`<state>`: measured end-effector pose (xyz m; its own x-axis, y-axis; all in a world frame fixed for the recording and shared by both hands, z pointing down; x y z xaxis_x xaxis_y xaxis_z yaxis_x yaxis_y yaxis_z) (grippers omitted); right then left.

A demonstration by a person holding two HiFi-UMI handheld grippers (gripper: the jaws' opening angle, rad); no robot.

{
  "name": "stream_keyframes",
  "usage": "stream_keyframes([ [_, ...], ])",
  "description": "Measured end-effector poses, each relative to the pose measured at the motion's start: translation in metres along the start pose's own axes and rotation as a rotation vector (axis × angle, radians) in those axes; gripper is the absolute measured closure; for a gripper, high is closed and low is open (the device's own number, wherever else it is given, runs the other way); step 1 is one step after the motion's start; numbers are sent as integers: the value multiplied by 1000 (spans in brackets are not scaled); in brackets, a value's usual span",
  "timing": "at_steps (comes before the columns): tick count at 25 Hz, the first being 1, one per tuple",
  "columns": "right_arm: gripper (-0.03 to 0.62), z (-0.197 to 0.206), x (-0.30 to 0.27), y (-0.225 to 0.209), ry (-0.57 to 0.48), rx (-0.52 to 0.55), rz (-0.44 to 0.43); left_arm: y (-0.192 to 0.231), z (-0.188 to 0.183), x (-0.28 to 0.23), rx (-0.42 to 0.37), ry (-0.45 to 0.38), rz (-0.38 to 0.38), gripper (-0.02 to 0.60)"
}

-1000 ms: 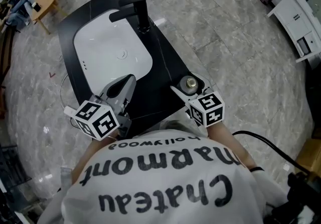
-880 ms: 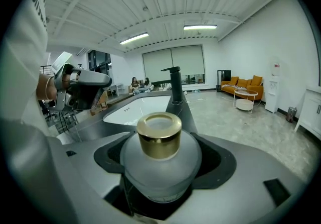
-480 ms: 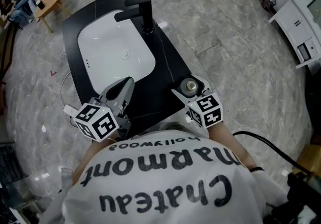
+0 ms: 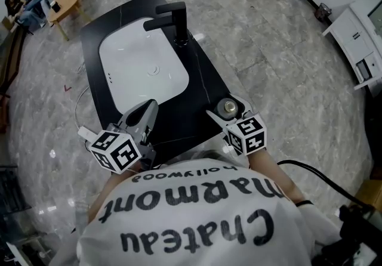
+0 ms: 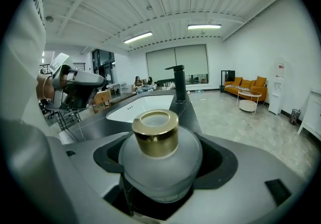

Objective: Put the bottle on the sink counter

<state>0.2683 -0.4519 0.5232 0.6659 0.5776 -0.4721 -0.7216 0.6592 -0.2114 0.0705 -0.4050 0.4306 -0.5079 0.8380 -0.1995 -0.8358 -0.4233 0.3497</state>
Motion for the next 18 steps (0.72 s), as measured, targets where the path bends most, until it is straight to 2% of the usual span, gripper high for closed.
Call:
stream_keyframes([
  [6,246,-5,3,3,-41,-7,-13,2,-4,8,10,-17,-20,568],
  [11,246,-2,-2,4,-26,-2,-39,23,-16,24,36,-52,-76,568],
  [18,246,1,-7,2,2,47,12,38,-32,33,44,-98,-103,568],
])
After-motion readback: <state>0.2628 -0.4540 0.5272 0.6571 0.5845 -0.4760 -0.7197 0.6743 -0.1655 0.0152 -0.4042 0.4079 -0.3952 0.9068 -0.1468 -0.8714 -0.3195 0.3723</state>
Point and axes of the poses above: the fingertips, and each gripper's own axes: x backward along the fingers, y to its left, z out of its underside, the point moved 2 cm from there along x, backward along the fingers, and after that the axes turned 8 degrees about -x, right-handed, at the moved point
